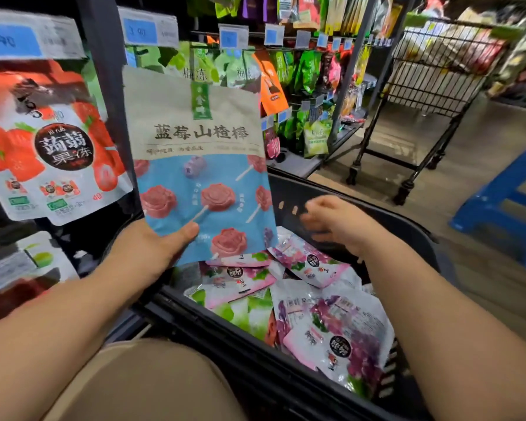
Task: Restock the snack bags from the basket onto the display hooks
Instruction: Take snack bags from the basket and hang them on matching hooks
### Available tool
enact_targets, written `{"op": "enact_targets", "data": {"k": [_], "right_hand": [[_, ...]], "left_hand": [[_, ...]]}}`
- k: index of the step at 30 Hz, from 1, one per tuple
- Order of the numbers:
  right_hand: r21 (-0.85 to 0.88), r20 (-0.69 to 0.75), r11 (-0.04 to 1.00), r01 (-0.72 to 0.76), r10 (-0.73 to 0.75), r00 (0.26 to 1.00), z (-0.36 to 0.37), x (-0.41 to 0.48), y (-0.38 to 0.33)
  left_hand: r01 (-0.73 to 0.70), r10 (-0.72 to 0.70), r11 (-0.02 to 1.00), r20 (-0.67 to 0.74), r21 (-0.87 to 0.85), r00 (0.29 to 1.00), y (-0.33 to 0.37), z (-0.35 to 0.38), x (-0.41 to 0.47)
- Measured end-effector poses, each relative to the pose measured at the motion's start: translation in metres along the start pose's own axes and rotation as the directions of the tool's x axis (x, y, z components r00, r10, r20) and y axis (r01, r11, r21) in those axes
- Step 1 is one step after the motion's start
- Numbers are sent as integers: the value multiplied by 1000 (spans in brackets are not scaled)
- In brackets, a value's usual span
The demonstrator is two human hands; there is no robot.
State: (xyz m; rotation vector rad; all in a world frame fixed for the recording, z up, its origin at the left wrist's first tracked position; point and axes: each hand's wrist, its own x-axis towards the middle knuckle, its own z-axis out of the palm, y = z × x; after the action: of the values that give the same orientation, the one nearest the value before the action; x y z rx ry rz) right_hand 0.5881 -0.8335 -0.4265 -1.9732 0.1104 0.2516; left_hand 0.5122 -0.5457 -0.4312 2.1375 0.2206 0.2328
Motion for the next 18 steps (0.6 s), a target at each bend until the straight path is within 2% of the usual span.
{"op": "enact_targets", "data": {"k": [1,3,5,7,13,18], "right_hand": [[-198,-20,979,-45,42,999,-5,5,11],[-537,-3,838,-98,114,994,-12,13,28],[-724,69,685,-80,188,980,-16,18,38],[-794,119,606,-59,249,961,-14,19,46],[-854,142,515,-75,368,919,-7,20,63],[-865,166,499,-51,381,910,-6,21,65]], "left_hand": [[9,-9,1000,-26,-17,1000,0,0,0],[4,-8,998,-57,-66,998,0,-1,-3],[1,-9,995,-75,-98,997,1,-2,-6],[-4,-4,996,-91,-84,996,2,-3,-9],[43,-62,989,-140,-138,988,1,-4,-11],[51,-72,990,-153,-132,986,3,-4,-11]]}}
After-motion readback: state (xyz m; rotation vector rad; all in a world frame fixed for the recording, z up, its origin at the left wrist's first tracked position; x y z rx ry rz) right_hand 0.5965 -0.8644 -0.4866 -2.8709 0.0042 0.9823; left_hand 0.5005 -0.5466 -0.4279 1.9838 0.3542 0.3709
